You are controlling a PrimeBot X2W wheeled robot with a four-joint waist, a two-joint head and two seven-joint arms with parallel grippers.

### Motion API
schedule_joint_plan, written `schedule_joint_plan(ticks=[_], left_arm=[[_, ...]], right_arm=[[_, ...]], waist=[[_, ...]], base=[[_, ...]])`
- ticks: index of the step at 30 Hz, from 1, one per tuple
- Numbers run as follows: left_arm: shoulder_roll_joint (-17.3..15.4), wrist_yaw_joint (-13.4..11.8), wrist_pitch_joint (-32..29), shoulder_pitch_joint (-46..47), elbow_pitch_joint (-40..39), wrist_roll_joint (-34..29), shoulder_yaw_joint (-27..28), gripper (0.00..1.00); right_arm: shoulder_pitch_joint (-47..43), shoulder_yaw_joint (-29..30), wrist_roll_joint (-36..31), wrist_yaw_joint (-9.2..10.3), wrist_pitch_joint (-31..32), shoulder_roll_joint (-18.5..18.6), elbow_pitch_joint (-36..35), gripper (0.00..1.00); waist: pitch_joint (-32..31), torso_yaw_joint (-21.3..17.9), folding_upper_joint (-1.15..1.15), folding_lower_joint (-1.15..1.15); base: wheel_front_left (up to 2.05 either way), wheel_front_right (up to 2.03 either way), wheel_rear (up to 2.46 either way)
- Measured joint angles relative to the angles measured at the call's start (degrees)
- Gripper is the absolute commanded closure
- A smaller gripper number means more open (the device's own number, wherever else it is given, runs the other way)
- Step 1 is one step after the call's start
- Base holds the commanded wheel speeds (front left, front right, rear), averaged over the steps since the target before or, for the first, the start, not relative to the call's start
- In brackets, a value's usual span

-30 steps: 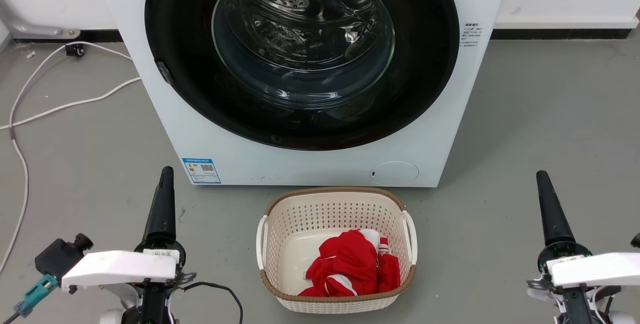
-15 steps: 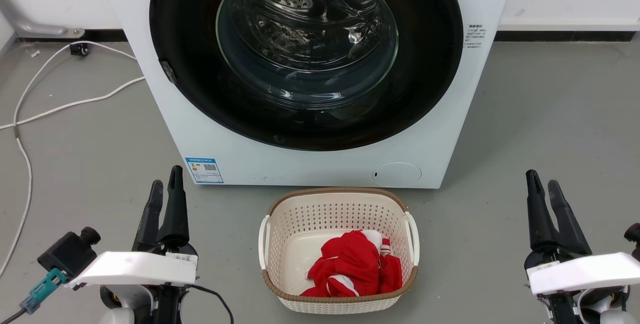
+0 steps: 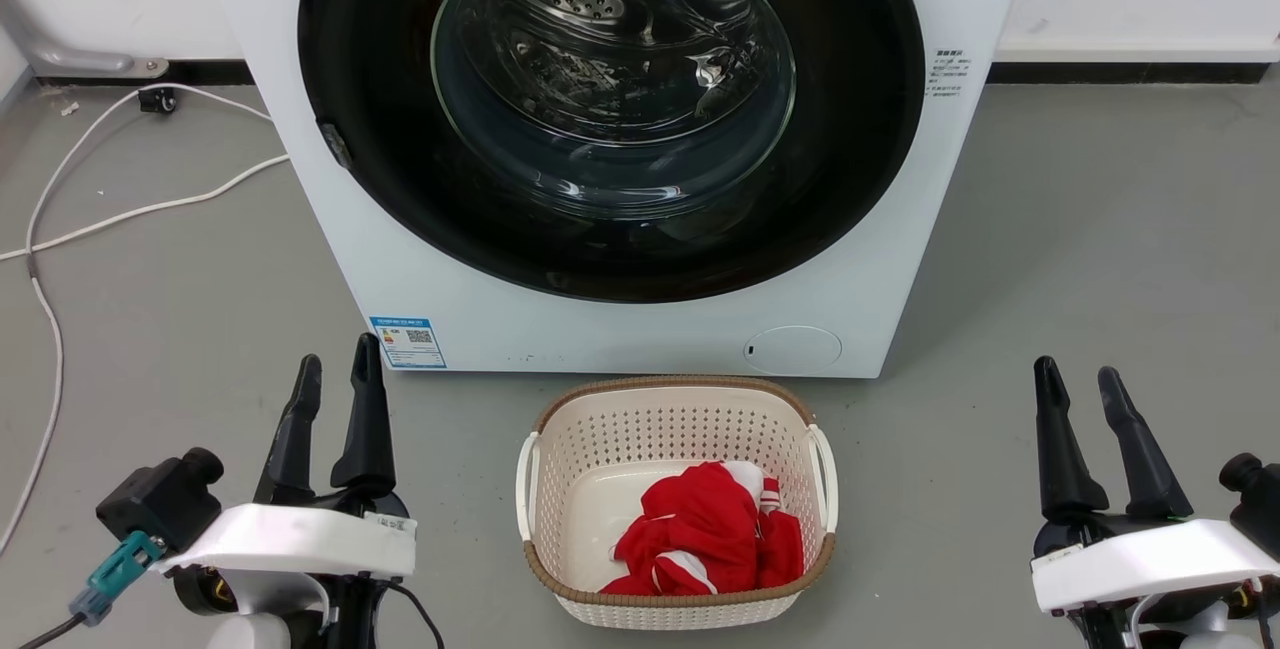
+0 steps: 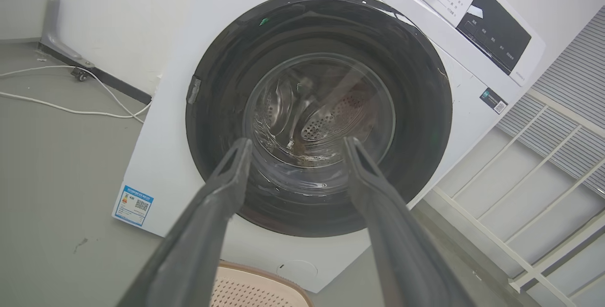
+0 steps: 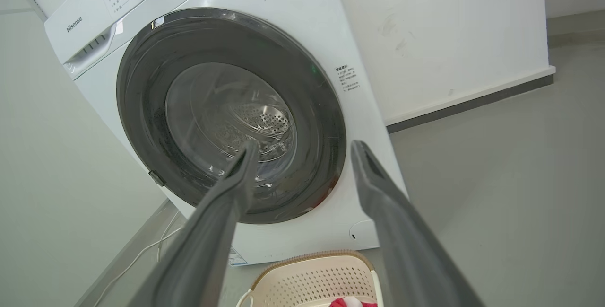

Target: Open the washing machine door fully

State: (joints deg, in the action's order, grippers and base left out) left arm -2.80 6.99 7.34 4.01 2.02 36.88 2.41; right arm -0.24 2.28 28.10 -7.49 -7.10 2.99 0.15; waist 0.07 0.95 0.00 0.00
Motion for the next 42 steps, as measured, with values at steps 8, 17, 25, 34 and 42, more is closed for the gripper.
schedule_joint_plan(ticks=[8,17,25,34,42], left_arm=[[0.0,-0.4,1.3,0.0,0.0,-7.3,-0.2,0.0],[-0.2,-0.7,2.8,0.0,-0.1,-15.9,-1.2,0.0],[-0.8,-1.5,3.9,-0.2,-0.2,-21.5,-2.8,0.0],[-1.6,-3.0,5.0,-0.4,-0.4,-26.1,-4.1,0.0],[-1.9,-3.7,5.8,-0.9,-0.3,-28.8,-4.3,0.0]], right_arm=[[-0.5,-0.2,-4.9,0.0,-0.2,0.0,0.2,0.0],[-1.0,-0.4,-11.5,-0.01,-0.2,0.0,0.0,0.0],[-1.2,-0.4,-16.2,-0.01,-0.4,0.0,-0.1,0.0],[-1.2,-0.1,-20.9,-0.01,-0.4,0.0,-0.2,0.0],[-1.2,-0.1,-24.2,-0.01,-0.4,0.0,-0.2,0.0]], waist=[[-0.1,-0.1,0.0,0.0],[-0.3,-0.1,0.0,0.0],[-0.3,0.1,0.0,0.0],[-0.2,0.3,0.0,0.0],[-0.3,0.1,0.0,0.0]], base=[[0.0,0.0,0.0],[0.0,0.0,0.0],[0.0,0.0,0.0],[0.0,0.0,0.0],[0.0,0.0,0.0]])
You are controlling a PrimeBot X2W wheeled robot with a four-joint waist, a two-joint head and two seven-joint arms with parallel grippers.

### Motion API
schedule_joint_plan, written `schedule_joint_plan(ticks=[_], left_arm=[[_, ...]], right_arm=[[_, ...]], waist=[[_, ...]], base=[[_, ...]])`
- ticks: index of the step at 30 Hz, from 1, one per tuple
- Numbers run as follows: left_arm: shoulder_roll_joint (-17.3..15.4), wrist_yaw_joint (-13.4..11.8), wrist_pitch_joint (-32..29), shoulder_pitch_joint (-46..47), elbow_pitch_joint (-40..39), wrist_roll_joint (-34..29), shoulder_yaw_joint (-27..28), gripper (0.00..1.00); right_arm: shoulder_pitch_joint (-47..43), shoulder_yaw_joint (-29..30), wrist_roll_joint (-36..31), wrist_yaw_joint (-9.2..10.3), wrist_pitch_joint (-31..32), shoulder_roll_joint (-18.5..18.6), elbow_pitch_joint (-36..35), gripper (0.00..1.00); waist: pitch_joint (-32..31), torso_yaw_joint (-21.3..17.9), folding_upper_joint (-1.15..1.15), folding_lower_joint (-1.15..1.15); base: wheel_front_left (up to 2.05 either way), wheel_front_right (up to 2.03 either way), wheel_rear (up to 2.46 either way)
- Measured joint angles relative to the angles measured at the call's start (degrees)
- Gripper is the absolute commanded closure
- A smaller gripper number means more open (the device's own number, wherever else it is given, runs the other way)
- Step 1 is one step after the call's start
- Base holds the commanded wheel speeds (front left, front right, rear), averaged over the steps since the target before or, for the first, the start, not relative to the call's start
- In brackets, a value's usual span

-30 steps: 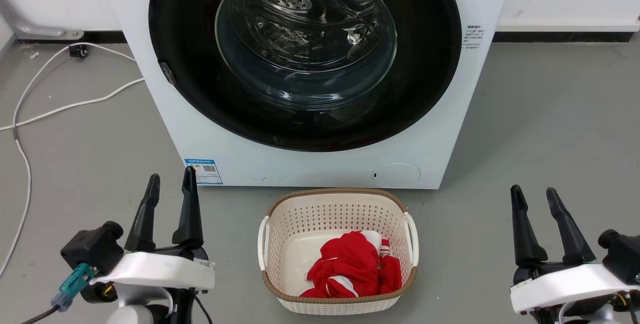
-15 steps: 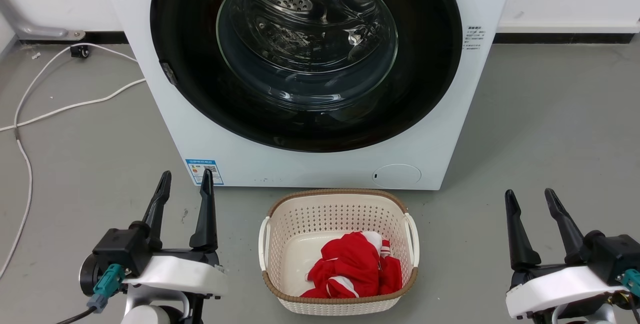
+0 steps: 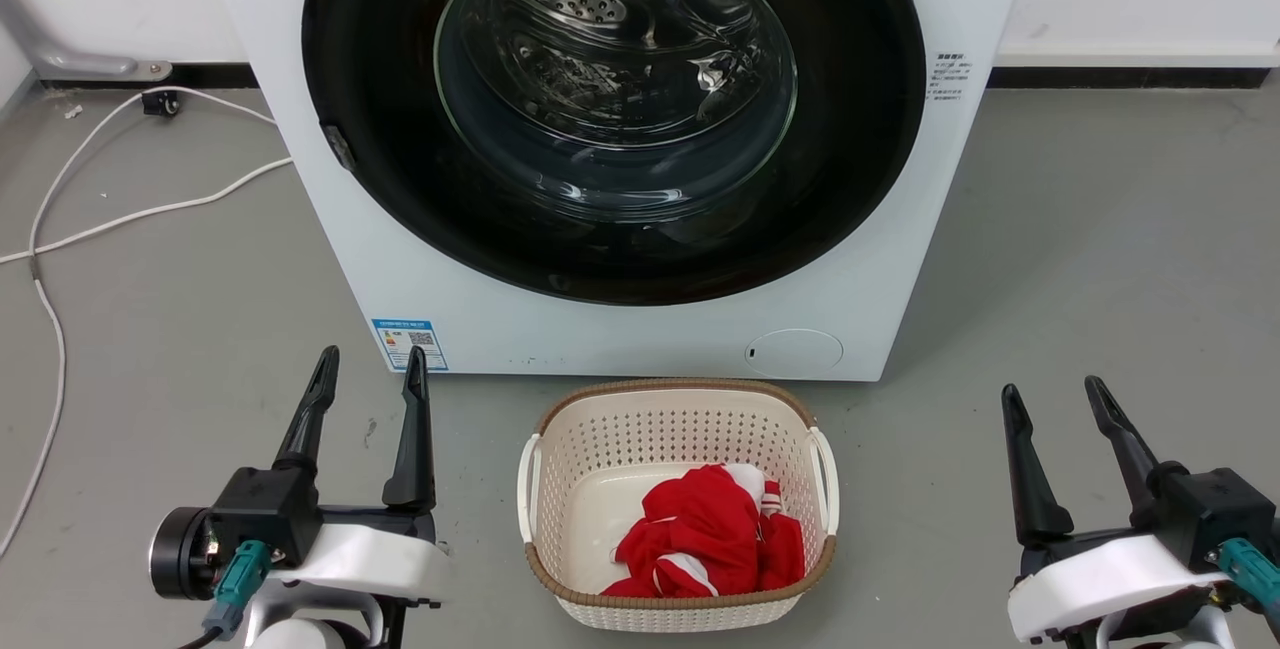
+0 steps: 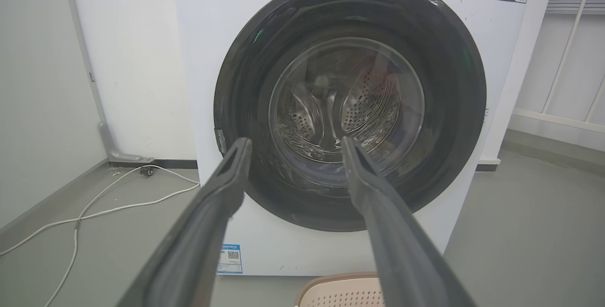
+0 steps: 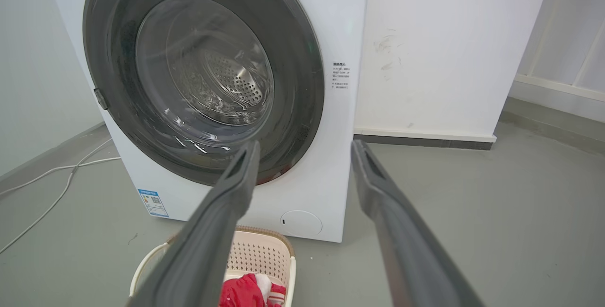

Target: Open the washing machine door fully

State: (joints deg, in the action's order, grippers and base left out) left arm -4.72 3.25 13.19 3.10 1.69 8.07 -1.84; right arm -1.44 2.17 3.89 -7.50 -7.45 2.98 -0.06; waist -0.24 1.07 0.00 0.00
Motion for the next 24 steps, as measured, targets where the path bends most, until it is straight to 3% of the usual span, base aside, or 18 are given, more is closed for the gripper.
schedule_joint_plan(ticks=[13,24], left_arm=[[0.3,-0.1,1.6,-0.2,1.5,-4.0,0.2,0.0],[1.0,0.5,1.9,-0.2,2.0,-4.4,1.0,0.0]], right_arm=[[0.0,-0.2,-4.2,-0.01,-0.7,0.0,0.1,0.0],[0.0,-0.1,-3.3,-0.01,-0.8,0.0,0.4,0.0]], waist=[[0.1,-0.1,0.0,0.0],[0.3,0.0,0.0,0.0]], base=[[0.0,0.0,0.0],[0.0,0.0,0.0]])
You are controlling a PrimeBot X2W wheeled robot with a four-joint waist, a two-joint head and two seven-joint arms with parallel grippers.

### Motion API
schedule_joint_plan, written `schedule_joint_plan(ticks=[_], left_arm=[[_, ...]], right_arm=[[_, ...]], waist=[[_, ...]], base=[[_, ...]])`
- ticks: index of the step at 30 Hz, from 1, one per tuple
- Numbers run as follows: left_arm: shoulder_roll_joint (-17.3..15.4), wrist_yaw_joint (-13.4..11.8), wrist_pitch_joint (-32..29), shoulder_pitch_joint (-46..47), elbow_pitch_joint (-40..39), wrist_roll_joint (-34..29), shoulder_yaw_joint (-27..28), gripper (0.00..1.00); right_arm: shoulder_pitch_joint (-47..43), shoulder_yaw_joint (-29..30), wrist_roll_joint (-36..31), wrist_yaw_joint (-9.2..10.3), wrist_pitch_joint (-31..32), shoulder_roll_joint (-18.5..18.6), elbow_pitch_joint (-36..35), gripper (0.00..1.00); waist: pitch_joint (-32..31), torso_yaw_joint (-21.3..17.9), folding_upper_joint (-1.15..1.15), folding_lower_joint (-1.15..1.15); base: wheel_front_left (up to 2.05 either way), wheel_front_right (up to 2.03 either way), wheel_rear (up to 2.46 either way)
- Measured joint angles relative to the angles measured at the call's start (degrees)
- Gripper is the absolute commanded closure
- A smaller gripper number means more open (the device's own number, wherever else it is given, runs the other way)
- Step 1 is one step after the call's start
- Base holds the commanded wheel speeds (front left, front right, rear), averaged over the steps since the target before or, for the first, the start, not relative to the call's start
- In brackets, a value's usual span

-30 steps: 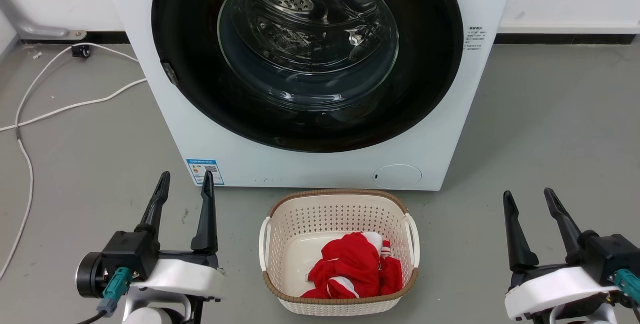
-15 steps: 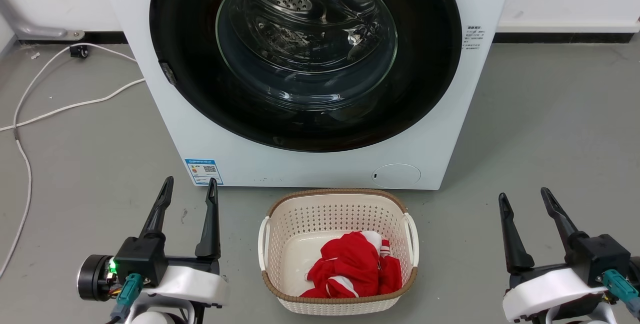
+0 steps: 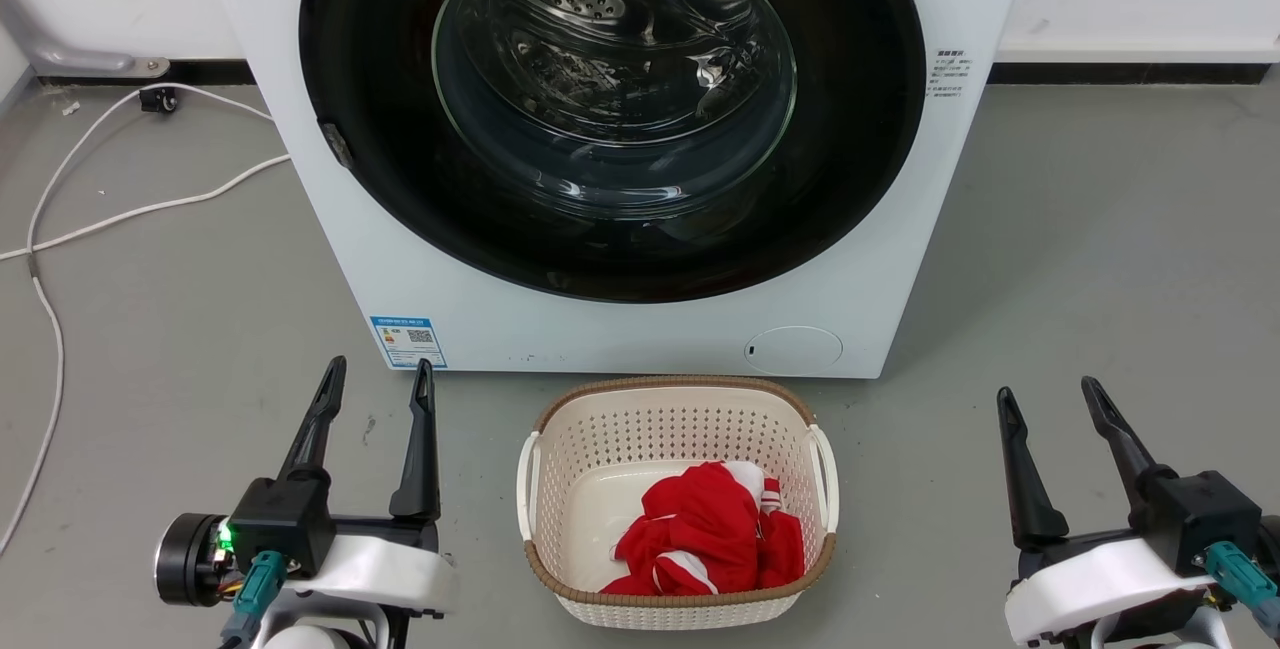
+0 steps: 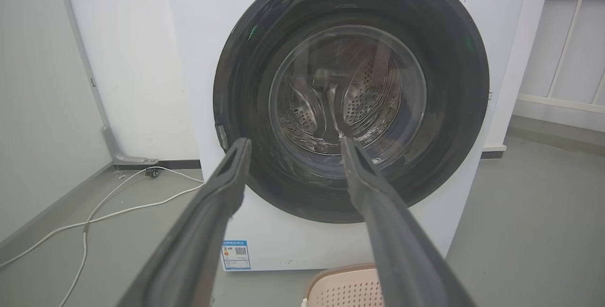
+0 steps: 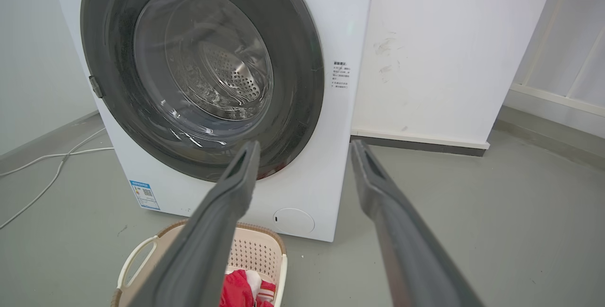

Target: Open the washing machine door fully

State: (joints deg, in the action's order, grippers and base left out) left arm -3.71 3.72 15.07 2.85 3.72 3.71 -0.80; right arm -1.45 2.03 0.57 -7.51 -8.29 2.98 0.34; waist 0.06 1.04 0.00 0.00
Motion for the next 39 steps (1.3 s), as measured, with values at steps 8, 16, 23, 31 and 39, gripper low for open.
schedule_joint_plan(ticks=[8,16,23,31,39], left_arm=[[0.3,0.3,0.0,0.0,0.2,-0.1,0.4,0.0],[0.4,0.6,0.0,0.0,0.2,-0.5,0.8,0.0],[0.5,0.7,0.0,0.0,0.2,-0.6,1.0,0.0],[0.7,0.8,0.0,0.0,0.3,-0.4,1.3,0.0],[0.7,0.8,0.0,1.1,-1.2,-0.2,1.8,0.0]], right_arm=[[0.0,0.1,0.5,0.01,0.1,0.0,0.4,0.0],[0.0,-0.2,1.7,0.01,0.2,0.0,0.9,1.0],[0.1,-1.4,19.8,0.01,-1.9,0.0,1.6,1.0],[2.4,-4.8,66.4,0.01,-6.4,0.0,-0.7,1.0],[9.8,-1.9,90.1,0.02,-6.8,-0.1,-1.6,1.0]], waist=[[0.0,0.0,0.0,0.0],[0.0,-0.1,0.0,0.0],[0.0,-0.1,0.0,0.0],[0.1,-0.4,0.0,0.0],[2.8,-0.8,0.0,0.0]], base=[[0.0,0.0,0.0],[0.0,0.0,0.0],[0.0,0.0,0.0],[0.0,0.0,0.0],[0.0,0.0,0.0]])
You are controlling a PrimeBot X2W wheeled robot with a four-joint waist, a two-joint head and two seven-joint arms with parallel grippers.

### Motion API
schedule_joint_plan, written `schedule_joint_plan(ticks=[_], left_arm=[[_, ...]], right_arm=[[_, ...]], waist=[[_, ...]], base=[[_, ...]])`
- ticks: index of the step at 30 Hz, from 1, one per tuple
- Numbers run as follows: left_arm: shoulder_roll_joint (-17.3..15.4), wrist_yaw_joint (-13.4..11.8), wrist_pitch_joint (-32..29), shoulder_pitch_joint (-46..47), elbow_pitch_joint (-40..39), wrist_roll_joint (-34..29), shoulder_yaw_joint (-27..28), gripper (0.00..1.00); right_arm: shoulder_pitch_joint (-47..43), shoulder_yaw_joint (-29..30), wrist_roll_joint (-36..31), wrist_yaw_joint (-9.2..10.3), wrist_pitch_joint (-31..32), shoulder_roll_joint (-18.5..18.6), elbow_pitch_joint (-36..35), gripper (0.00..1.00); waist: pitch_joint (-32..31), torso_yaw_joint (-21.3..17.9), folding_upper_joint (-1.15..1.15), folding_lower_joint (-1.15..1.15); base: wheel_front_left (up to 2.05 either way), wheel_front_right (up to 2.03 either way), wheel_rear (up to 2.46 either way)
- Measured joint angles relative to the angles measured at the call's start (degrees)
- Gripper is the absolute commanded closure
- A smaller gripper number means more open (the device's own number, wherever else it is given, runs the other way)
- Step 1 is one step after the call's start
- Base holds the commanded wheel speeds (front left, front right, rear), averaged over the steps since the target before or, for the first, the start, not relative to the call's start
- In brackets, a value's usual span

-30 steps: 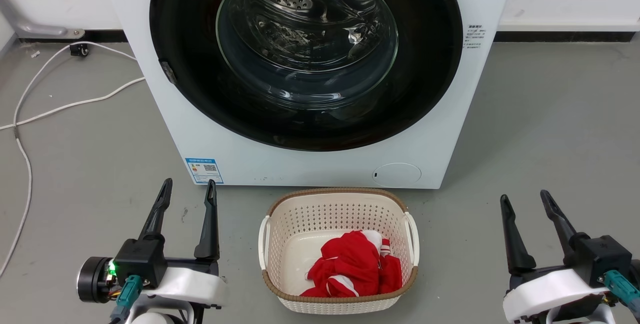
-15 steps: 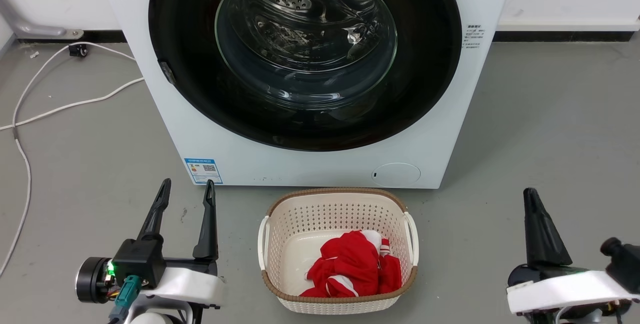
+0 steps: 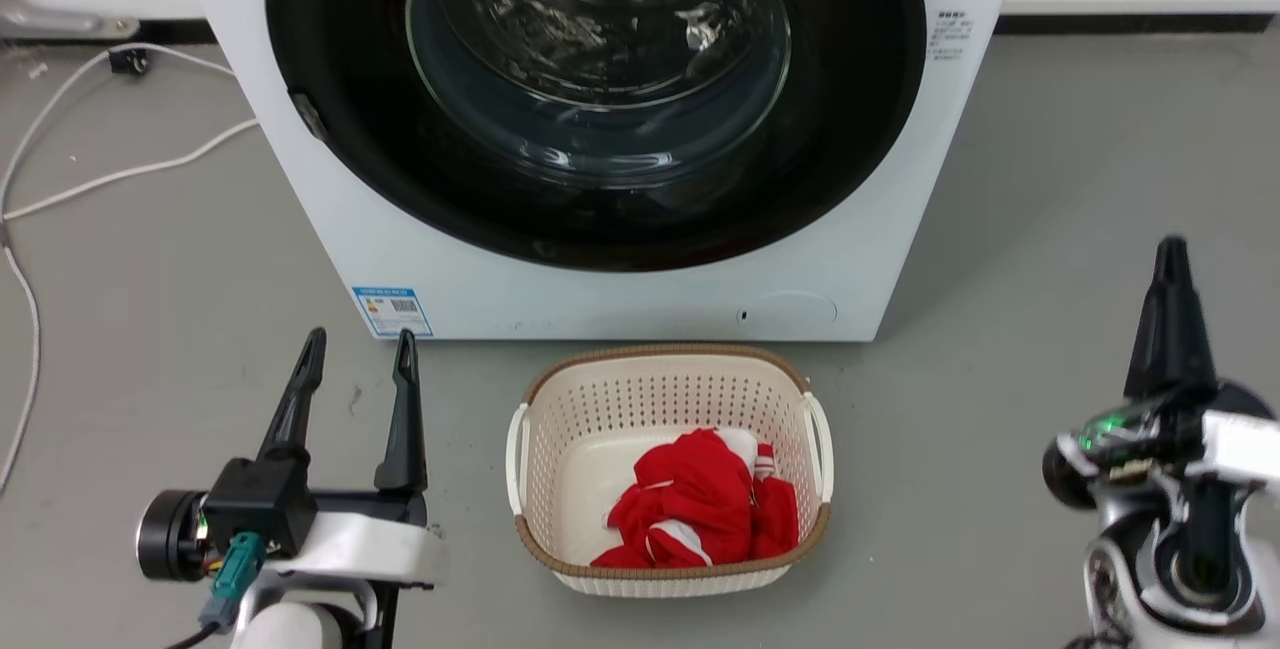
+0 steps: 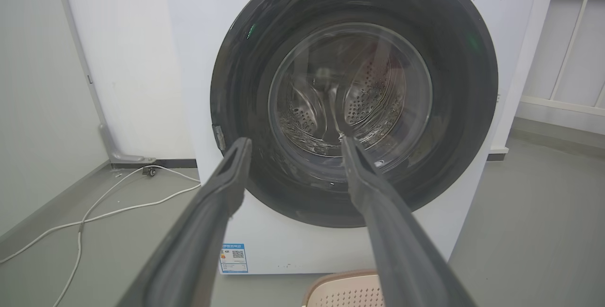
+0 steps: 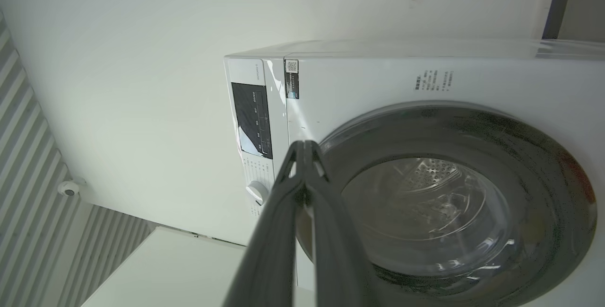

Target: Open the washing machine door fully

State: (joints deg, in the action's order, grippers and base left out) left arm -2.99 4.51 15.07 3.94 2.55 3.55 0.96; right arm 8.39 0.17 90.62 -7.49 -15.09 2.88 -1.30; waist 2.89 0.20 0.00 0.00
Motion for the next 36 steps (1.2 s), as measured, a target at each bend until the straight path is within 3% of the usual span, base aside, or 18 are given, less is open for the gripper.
schedule_joint_plan(ticks=[5,13,22,30,36], left_arm=[[0.1,0.0,0.0,2.6,-0.9,0.1,0.5,0.0],[0.0,0.7,0.0,7.2,-2.3,-0.4,1.3,0.0],[0.1,1.5,0.0,12.0,-3.7,-0.7,1.5,0.0],[0.1,1.8,0.0,14.0,-4.1,-0.7,1.6,0.0],[0.1,2.0,0.0,14.7,-4.3,-0.8,1.8,0.0]], right_arm=[[8.6,2.3,8.9,0.0,2.1,1.6,4.5,1.0],[26.1,0.7,14.4,0.0,6.6,10.4,17.8,1.0],[47.0,-9.7,16.1,0.0,15.4,18.9,33.3,1.0],[61.7,-20.8,15.2,0.0,25.3,20.9,42.2,1.0],[68.7,-26.1,13.9,0.0,28.4,21.3,47.6,1.0]], waist=[[3.5,-0.1,0.0,0.0],[10.2,-0.1,0.0,0.01],[17.4,0.4,0.0,0.01],[21.4,1.1,0.0,0.01],[22.9,1.5,0.0,0.01]], base=[[0.0,0.0,0.0],[0.0,0.0,0.0],[0.0,0.0,0.0],[0.0,0.0,0.0],[0.0,0.0,0.0]])
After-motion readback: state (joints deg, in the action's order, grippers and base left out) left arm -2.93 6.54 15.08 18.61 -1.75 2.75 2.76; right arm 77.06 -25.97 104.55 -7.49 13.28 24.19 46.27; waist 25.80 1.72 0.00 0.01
